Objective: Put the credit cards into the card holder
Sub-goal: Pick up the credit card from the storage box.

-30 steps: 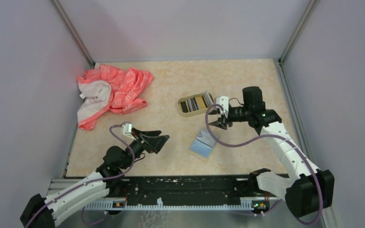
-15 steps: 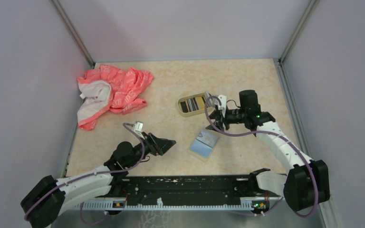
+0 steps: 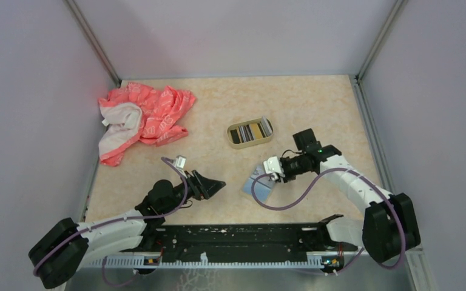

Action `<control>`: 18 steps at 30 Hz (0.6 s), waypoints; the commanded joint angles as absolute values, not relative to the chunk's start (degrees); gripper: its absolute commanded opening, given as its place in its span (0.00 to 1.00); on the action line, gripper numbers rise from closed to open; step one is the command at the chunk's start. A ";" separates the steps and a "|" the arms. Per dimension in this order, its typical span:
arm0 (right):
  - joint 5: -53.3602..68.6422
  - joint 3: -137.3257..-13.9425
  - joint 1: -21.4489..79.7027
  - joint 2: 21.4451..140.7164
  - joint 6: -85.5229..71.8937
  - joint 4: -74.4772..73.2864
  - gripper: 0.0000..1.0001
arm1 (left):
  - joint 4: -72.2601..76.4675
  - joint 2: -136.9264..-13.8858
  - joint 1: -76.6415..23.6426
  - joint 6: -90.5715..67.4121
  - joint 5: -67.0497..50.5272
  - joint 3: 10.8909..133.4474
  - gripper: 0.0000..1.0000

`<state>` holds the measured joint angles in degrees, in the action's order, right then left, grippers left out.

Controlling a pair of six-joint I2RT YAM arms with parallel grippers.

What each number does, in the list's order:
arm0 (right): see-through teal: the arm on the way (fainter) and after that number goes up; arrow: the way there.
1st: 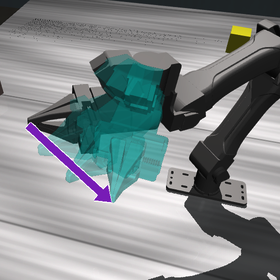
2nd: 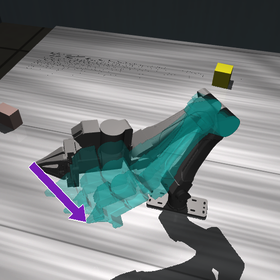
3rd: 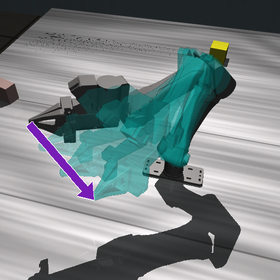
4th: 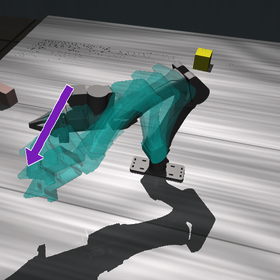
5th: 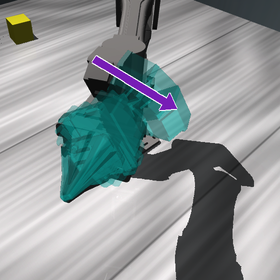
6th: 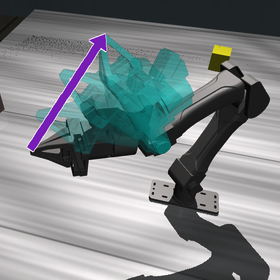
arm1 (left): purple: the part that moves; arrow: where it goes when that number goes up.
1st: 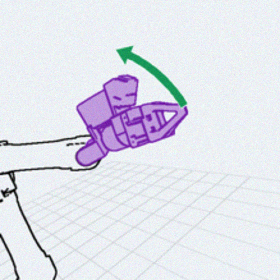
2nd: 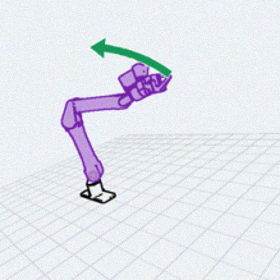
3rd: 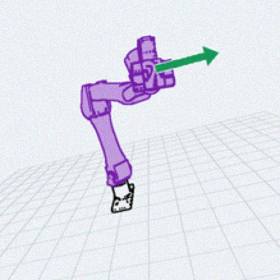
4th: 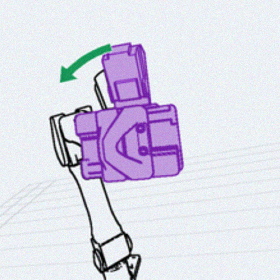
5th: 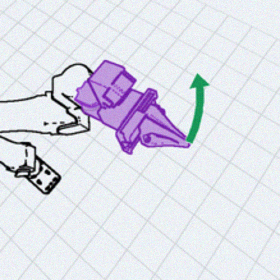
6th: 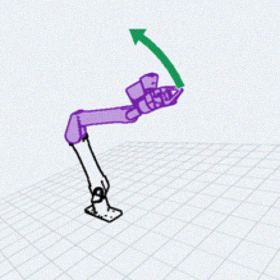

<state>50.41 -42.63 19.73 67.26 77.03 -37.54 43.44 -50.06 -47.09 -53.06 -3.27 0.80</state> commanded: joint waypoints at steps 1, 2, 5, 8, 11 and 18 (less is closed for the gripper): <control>42.91 -43.32 24.41 70.99 94.14 -46.37 0.25 | 40.61 -49.96 -46.82 -50.85 -0.64 -3.84 0.90; 42.19 -43.33 24.91 71.62 95.75 -47.40 0.22 | 40.42 -49.95 -46.81 -50.58 0.56 -4.08 0.90; 39.65 -43.12 25.99 72.93 96.59 -47.78 0.13 | 43.13 -50.07 -46.82 -51.33 3.40 -6.19 0.88; 36.99 -43.14 28.06 74.44 96.55 -48.46 0.04 | 45.43 -50.62 -46.84 -52.40 3.63 -7.62 0.86; 35.18 -43.15 30.47 76.57 99.03 -50.83 0.01 | 45.70 -50.86 -46.86 -52.68 2.54 -7.65 0.84; 33.33 -43.58 36.11 81.00 100.80 -53.75 0.00 | 45.87 -50.62 -46.90 -53.22 1.72 -7.58 0.81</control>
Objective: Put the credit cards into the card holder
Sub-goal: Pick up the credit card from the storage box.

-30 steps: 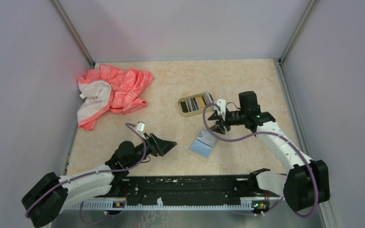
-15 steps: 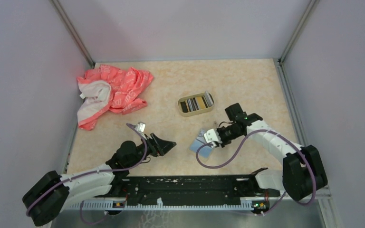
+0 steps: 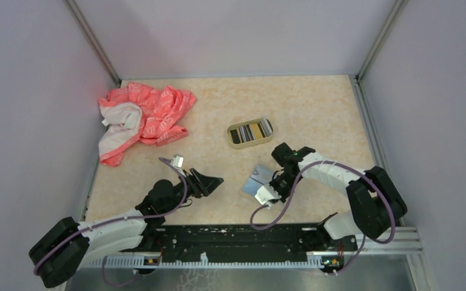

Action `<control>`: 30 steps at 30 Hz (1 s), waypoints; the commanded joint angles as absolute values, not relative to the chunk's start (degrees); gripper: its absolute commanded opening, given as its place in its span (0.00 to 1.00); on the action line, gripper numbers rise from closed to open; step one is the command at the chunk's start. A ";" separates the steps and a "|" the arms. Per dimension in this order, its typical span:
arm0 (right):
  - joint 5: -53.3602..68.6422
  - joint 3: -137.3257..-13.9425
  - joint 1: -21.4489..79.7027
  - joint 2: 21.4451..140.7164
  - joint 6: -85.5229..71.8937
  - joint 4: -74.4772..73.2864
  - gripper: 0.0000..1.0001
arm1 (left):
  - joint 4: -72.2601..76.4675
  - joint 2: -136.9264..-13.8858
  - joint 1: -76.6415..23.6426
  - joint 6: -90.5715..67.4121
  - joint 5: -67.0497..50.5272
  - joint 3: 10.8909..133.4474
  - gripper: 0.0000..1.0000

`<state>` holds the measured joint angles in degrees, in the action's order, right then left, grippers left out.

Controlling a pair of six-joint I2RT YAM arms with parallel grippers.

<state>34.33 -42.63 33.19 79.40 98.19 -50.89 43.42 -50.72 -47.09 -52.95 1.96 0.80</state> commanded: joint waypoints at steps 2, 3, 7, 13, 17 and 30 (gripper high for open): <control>32.30 -43.47 37.24 82.12 99.29 -52.50 0.00 | 45.87 -50.56 -46.85 -53.27 1.54 -7.51 0.81; 32.00 -43.30 37.77 82.71 97.92 -51.50 0.00 | 45.88 -50.56 -46.85 -53.26 1.50 -7.48 0.81; 30.55 -42.60 40.13 82.94 89.09 -43.89 0.00 | 45.88 -50.71 -46.85 -53.34 1.32 -7.45 0.81; 26.98 -41.08 44.34 83.14 77.95 -32.67 0.00 | 46.19 -50.72 -46.85 -53.44 0.98 -7.24 0.81; 23.50 -40.60 47.43 84.10 68.83 -24.28 0.00 | 46.06 -50.71 -46.89 -53.37 0.80 -6.79 0.81; 39.99 -57.19 35.95 76.63 47.06 -32.57 0.13 | 49.13 -50.29 -46.80 -40.43 0.31 -2.84 0.84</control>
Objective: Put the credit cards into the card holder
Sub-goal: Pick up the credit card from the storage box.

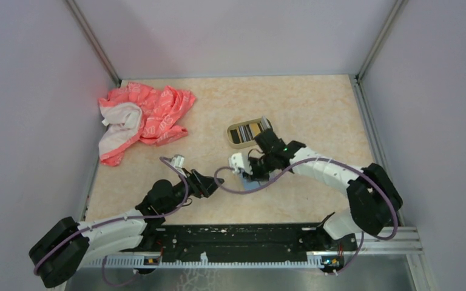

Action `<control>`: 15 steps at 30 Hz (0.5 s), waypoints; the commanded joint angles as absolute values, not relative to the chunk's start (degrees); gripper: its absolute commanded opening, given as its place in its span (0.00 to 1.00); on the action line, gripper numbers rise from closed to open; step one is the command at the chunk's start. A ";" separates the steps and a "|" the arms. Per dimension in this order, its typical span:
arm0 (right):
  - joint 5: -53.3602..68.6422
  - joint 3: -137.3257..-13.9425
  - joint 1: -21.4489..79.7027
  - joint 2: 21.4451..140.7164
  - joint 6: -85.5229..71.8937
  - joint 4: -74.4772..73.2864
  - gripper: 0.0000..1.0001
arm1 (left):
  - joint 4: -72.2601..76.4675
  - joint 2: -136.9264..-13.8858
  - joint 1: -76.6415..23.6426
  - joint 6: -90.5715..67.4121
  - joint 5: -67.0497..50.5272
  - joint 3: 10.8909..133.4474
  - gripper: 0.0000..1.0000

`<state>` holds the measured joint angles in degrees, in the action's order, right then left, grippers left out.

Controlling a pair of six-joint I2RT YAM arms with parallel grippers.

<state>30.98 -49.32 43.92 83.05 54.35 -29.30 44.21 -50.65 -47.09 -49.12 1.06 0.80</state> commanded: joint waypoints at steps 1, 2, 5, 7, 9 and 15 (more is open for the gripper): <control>41.87 -57.50 32.15 74.63 45.32 -31.28 0.25 | 50.35 -50.40 -46.84 -37.72 0.27 -2.24 0.85; 43.69 -57.50 28.52 72.64 43.30 -29.17 0.42 | 51.28 -50.64 -46.85 -34.93 0.64 -1.48 0.86; 44.81 -56.22 18.82 67.92 30.96 -18.12 0.96 | 52.39 -51.43 -46.85 -27.07 2.34 2.15 0.90; 48.09 -57.22 14.20 68.64 26.22 -13.76 0.99 | 52.01 -52.32 -46.78 -21.83 3.48 4.76 0.92; 48.91 -62.51 12.34 73.57 23.60 -15.68 0.99 | 49.43 -53.60 -46.84 -16.49 6.60 7.99 0.94; 40.74 -83.06 12.22 95.53 14.56 -27.54 0.73 | 45.26 -57.65 -46.76 -13.99 17.79 11.36 0.99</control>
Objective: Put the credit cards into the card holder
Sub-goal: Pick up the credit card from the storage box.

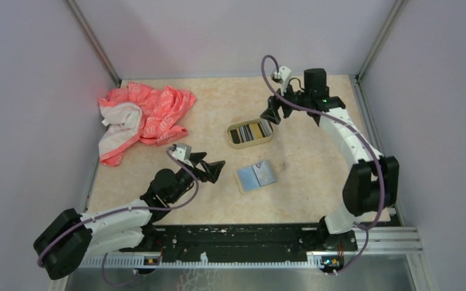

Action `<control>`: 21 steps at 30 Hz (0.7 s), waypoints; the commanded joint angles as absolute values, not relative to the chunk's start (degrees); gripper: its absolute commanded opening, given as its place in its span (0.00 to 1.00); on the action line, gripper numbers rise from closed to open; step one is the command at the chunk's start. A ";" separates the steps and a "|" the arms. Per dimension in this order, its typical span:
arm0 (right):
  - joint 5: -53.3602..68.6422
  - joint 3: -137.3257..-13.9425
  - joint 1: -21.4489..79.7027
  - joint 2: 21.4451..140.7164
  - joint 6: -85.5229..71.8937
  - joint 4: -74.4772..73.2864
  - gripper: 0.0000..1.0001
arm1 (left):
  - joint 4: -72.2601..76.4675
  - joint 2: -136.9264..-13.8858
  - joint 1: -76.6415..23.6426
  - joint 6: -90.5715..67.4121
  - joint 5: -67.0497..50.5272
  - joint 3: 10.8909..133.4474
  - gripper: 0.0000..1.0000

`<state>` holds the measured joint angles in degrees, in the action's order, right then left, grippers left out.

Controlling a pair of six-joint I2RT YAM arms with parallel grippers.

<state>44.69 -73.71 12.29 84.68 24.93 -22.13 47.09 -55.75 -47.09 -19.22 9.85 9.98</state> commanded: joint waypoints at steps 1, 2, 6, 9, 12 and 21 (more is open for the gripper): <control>39.17 -85.88 12.22 98.36 14.08 -29.26 0.68 | 45.20 -58.18 -46.76 -14.03 17.48 11.60 0.99; 37.50 -88.43 12.22 101.12 13.88 -31.08 0.65 | 45.15 -58.61 -46.76 -14.31 17.41 11.68 0.99; 32.52 -93.52 12.22 107.73 12.80 -34.14 0.63 | 45.87 -59.33 -46.76 -16.42 19.66 10.90 0.99; 31.51 -96.17 12.22 111.41 12.13 -35.82 0.63 | 46.38 -58.27 -46.76 -18.72 19.99 9.36 0.98; 32.65 -96.78 12.22 113.97 11.79 -37.11 0.59 | 47.23 -58.42 -46.76 -21.13 20.17 8.00 0.98; 32.43 -97.70 12.22 117.79 10.48 -37.55 0.53 | 49.96 -63.82 -46.80 -25.22 19.70 8.06 0.97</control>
